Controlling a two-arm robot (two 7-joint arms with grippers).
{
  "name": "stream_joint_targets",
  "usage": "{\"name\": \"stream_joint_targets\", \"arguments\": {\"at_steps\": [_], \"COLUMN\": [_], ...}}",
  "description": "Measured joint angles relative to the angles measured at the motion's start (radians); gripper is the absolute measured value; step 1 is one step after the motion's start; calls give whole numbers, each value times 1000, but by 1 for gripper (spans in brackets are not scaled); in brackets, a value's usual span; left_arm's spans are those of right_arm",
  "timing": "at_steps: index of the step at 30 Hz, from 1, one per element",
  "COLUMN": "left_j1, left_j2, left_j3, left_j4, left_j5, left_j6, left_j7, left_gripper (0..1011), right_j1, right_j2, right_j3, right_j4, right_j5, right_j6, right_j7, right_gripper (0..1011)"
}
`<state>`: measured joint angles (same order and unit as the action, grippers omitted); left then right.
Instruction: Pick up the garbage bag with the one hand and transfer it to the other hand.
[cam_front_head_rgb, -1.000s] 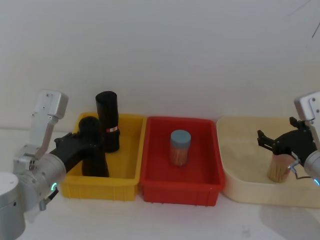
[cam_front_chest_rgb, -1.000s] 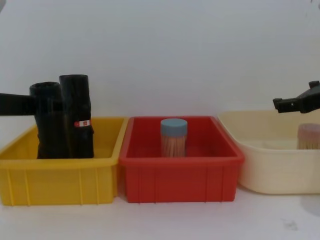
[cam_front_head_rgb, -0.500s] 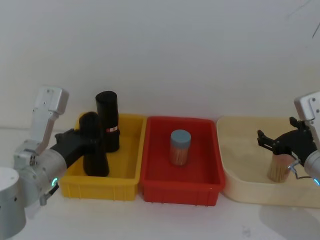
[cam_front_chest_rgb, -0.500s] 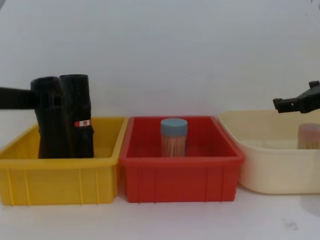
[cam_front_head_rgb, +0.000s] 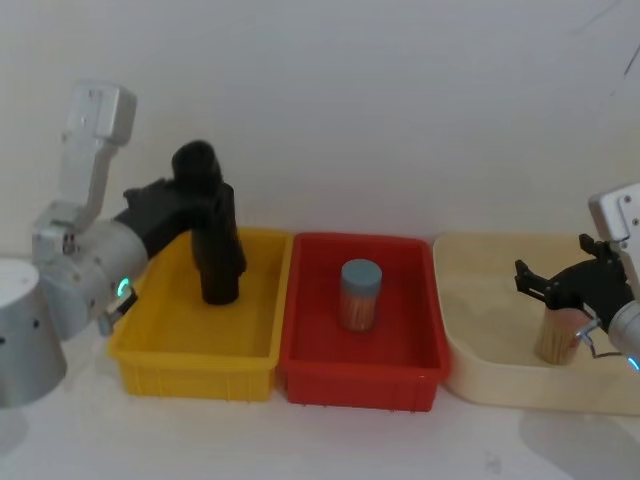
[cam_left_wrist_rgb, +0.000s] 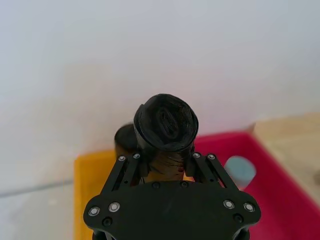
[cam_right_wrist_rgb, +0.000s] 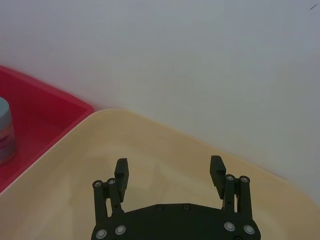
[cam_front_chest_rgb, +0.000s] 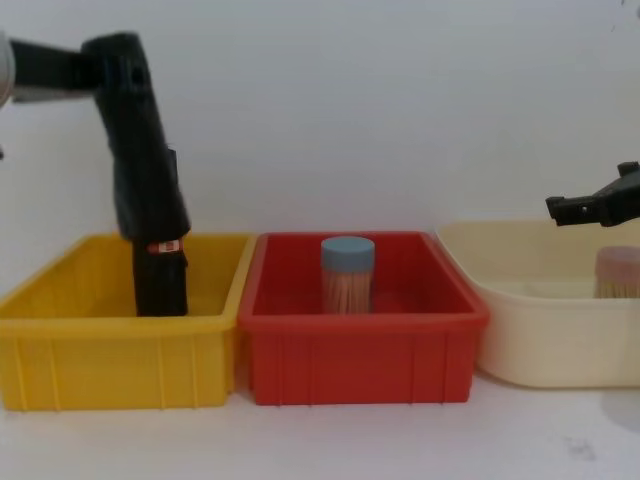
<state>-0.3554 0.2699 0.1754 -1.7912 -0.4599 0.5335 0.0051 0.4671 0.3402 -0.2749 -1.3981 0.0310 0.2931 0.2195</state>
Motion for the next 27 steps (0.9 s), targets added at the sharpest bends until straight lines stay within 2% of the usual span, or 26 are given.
{"name": "stream_joint_targets", "arguments": {"at_steps": [8, 15, 21, 27], "left_j1": [-66, -116, -166, -208], "left_j2": [-34, -66, -87, -92], "left_j3": [-3, 0, 20, 50], "left_j4": [12, 48, 110, 166], "left_j5": [-46, -104, -153, -173], "left_j6": [37, 97, 158, 187], "left_j7": [-26, -54, -90, -125], "left_gripper": [370, 370, 370, 370], "right_j1": [0, 0, 0, 0], "right_j2": [0, 0, 0, 0], "right_j3": [0, 0, 0, 0], "right_j4": [0, 0, 0, 0], "right_j5": [0, 0, 0, 0], "right_j6": [0, 0, 0, 0], "right_j7": [0, 0, 0, 0], "right_gripper": [1000, 1000, 1001, 1000]}}
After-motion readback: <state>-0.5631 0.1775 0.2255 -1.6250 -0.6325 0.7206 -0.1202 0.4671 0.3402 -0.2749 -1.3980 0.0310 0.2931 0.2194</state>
